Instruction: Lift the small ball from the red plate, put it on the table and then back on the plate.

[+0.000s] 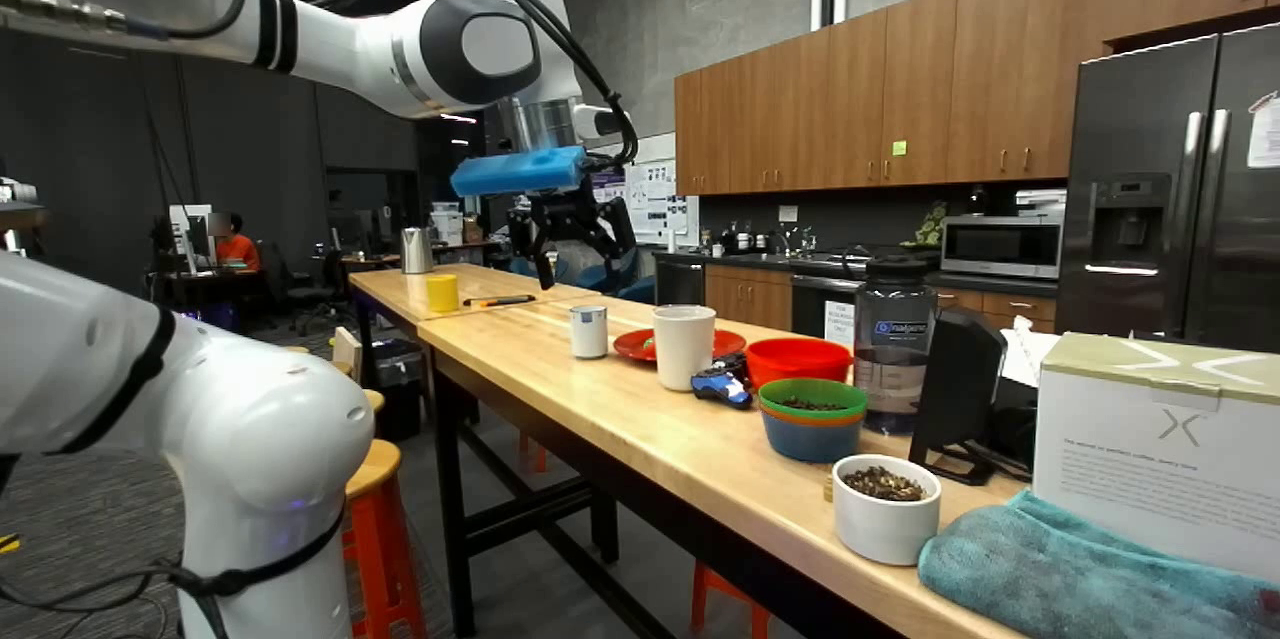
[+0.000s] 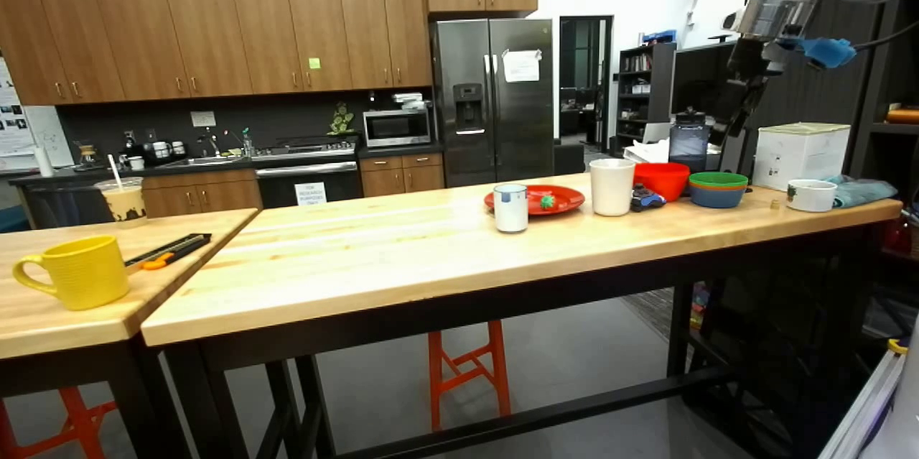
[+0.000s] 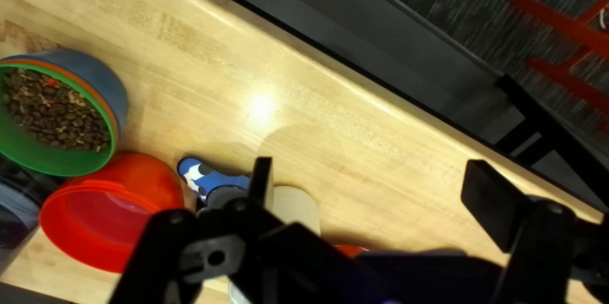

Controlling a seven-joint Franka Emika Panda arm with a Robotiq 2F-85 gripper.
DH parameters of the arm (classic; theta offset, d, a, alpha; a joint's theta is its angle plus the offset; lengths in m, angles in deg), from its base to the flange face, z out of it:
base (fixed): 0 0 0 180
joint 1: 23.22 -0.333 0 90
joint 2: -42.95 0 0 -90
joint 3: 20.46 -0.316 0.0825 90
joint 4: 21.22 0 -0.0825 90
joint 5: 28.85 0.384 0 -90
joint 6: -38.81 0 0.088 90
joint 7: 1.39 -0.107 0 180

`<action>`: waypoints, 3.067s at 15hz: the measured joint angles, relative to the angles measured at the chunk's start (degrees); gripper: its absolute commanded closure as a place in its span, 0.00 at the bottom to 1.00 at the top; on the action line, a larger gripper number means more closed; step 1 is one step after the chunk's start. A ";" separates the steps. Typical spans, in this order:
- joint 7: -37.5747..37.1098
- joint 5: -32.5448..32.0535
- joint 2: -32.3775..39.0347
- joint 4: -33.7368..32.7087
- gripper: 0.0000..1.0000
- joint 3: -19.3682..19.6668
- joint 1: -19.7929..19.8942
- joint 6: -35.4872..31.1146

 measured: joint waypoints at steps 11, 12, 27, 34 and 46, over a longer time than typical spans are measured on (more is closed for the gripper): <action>-0.11 1.00 -0.05 0.07 0.00 -1.31 -1.34 0.39; -0.14 1.42 -0.03 0.14 0.00 -1.73 -1.91 0.63; -5.84 12.10 12.79 7.39 0.00 -12.35 -13.44 -17.08; -5.93 13.10 30.05 1.06 0.00 -12.34 -14.34 -31.90; -5.92 13.15 32.34 -0.69 0.00 -12.08 -14.29 -32.46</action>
